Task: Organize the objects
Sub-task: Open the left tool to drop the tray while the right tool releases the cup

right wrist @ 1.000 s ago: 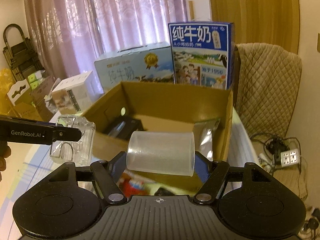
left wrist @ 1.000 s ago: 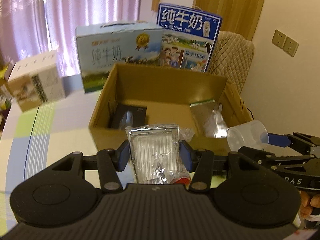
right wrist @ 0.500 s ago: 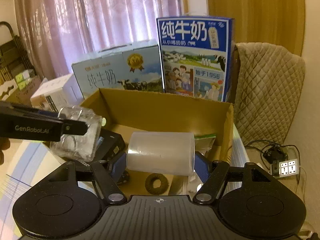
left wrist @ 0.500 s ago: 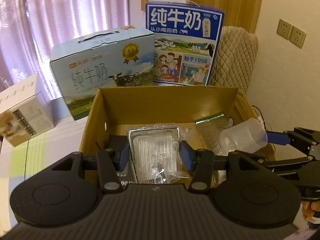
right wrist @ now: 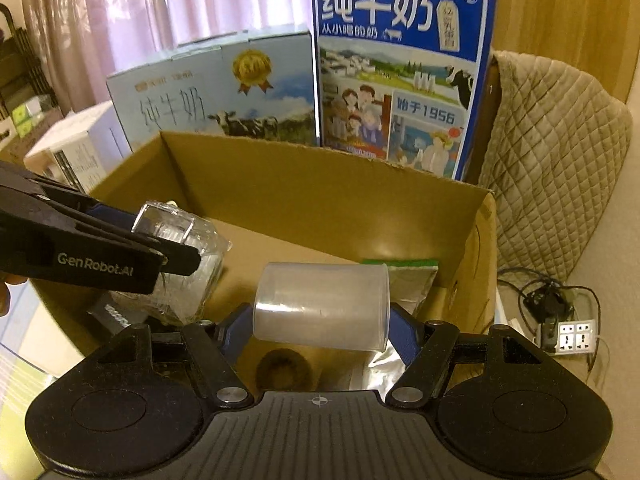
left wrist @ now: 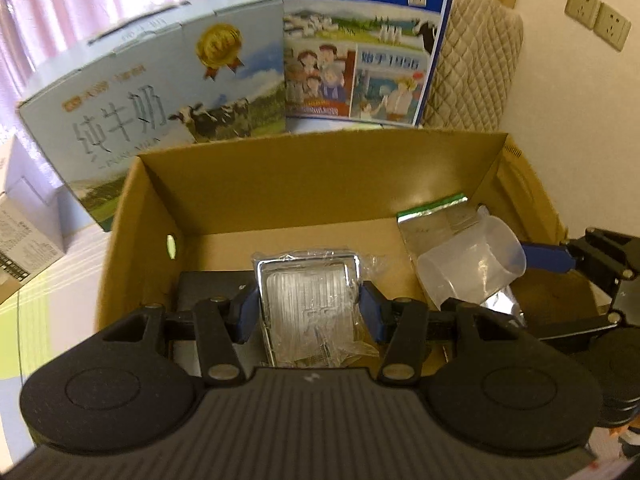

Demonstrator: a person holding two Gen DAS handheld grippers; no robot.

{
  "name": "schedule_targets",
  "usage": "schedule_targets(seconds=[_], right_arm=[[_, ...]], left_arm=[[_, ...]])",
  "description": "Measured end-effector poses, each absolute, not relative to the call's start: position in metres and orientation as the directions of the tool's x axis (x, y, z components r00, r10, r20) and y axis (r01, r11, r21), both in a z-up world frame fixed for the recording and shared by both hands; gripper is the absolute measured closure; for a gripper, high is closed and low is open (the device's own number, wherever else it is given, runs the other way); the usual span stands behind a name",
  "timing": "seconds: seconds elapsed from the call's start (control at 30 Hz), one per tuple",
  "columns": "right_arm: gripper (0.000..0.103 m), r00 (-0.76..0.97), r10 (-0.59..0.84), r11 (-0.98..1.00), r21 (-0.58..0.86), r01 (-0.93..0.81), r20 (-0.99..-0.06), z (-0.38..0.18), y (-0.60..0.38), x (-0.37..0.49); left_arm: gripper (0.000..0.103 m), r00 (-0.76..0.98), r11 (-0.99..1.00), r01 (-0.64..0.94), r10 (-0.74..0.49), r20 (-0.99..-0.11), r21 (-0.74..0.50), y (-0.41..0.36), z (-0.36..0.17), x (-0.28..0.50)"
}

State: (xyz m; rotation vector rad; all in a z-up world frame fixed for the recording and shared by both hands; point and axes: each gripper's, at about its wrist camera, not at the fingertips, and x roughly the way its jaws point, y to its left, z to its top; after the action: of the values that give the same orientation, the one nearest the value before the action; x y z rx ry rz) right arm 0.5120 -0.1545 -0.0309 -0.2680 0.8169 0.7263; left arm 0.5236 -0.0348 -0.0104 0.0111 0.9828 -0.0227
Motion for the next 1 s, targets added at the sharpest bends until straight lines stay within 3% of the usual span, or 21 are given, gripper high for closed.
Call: schedule_targets(seconds=[0.77,0.87,0.9,1.0], right_arm=[[0.035,0.463,0.456,0.717,0.006,-0.697,-0.760,-0.040,-0.139,0.535],[0.035,0.463,0.460,0.717,0.009,-0.697,-0.757,-0.039,-0.139,0.535],[0.035,0.464,0.461,0.717,0.010,-0.697,-0.757,-0.039,-0.138,0.535],[0.035,0.465,0.468,0.716,0.014,-0.698,-0.752,-0.037,-0.138,0.535]], left_arm=[[0.054,0.459,0.999,0.029,0.004,-0.888,0.019,-0.029,-0.050,0.567],[0.040,0.476,0.999,0.042,0.000,-0.880,0.023,-0.029,-0.045,0.567],[0.029,0.481,0.999,0.042,0.003,-0.877,0.027,-0.028,-0.043,0.567],[0.027,0.499,0.999,0.035,0.009,-0.866,0.030,-0.024,-0.037,0.566]])
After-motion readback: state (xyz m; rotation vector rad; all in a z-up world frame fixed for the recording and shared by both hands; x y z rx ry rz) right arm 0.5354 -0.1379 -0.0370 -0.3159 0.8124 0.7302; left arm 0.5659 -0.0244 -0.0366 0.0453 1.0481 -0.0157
